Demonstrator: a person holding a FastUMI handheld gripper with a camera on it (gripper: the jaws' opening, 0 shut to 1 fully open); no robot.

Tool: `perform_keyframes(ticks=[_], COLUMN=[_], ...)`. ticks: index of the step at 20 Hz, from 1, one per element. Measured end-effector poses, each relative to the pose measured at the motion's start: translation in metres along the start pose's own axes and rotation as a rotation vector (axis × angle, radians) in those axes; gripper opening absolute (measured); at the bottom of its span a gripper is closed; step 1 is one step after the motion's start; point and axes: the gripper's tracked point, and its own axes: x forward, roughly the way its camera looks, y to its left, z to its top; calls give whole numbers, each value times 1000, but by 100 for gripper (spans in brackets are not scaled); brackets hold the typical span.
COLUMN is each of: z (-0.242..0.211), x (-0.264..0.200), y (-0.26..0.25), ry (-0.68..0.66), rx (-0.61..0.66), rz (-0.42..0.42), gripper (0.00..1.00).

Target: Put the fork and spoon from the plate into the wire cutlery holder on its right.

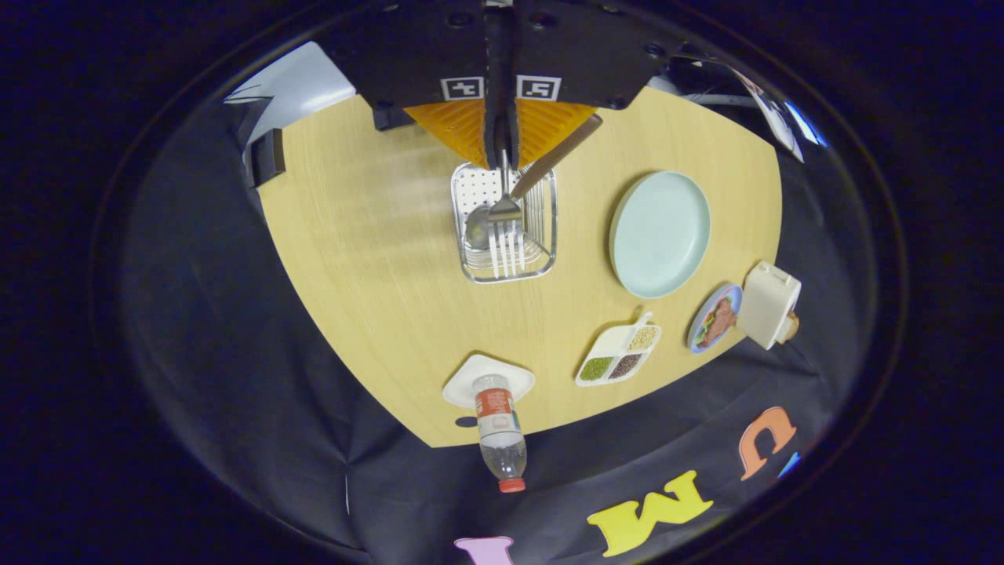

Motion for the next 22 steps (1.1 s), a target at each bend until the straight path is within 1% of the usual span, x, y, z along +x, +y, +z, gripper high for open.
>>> perform_keyframes(ticks=[3,6,8,10,13,14,16,17,18,20,22], z=[6,7,7,10,13,16,24,28,33,42,53], x=[3,3,2,-2,-8,-9,-10,-15,-17,-22,-33], y=[-8,-8,-7,-7,-11,-7,-6,-2,1,4,14], ry=[-11,-8,-12,-26,-52,-64,-102,-127,-149,-214,-292], rx=[23,37,33,30,21,23,22,26,25,1,-24], rz=[-19,-8,-10,-11,-28,-10,-4,13,21,23,34], gripper=[1,2,2,5,6,6,13,13,25,42,55])
